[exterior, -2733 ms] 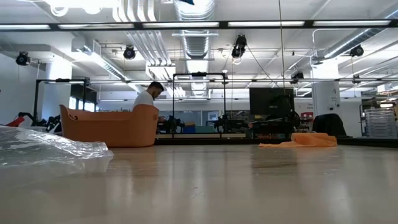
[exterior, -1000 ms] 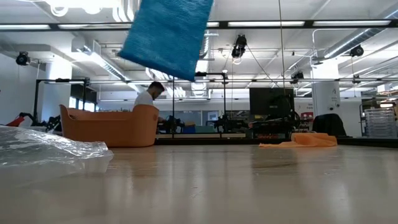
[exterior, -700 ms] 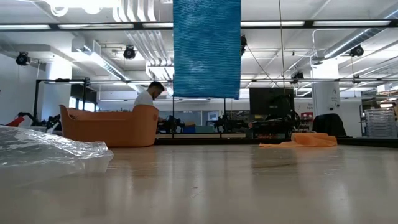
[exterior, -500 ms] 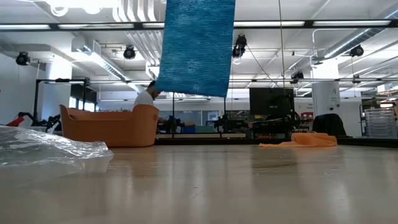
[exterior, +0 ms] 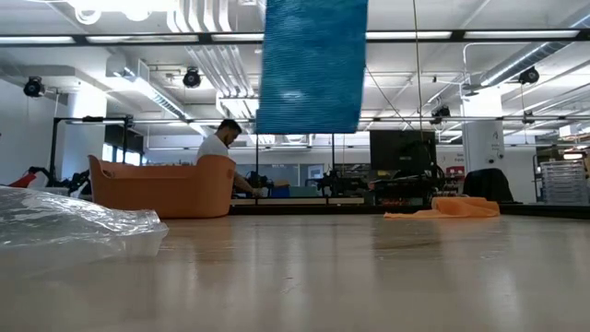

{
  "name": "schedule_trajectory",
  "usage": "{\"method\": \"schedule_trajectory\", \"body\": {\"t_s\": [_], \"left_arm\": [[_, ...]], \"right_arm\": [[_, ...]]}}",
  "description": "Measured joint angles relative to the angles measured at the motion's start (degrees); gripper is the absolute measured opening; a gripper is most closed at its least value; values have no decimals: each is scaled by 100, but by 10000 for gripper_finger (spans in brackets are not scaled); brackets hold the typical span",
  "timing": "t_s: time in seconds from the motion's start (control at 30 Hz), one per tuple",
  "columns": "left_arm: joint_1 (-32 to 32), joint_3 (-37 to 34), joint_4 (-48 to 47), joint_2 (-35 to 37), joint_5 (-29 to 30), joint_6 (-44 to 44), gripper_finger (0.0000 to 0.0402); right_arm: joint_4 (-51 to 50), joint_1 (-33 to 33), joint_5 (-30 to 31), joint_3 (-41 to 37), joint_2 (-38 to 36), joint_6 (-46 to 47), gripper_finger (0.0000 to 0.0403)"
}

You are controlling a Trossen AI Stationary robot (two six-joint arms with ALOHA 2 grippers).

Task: Roll bandage
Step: Roll the blue bandage

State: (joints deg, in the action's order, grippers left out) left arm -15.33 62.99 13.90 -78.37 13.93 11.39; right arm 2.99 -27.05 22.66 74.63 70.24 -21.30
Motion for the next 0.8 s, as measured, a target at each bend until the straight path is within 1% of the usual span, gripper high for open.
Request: {"method": "schedule_trajectory", "body": {"t_s": [0.1,0.2,0.33,0.53,0.67,0.8], "left_arm": [[0,-131,250,0,0,-36,3],[-26,-174,304,0,-32,-31,1],[-45,-175,332,0,-560,5,1],[-85,-175,299,1,-595,5,0],[-85,-175,152,4,-507,5,0],[-104,-175,156,4,-504,5,0]], "right_arm": [[-2,-1,83,0,-22,-119,3],[-81,-2,428,0,-22,-318,3],[-256,8,748,0,-24,-487,3],[-302,9,682,-2,-80,-217,3],[-344,9,369,0,-186,148,3],[-661,9,356,-2,-340,114,3]]}}
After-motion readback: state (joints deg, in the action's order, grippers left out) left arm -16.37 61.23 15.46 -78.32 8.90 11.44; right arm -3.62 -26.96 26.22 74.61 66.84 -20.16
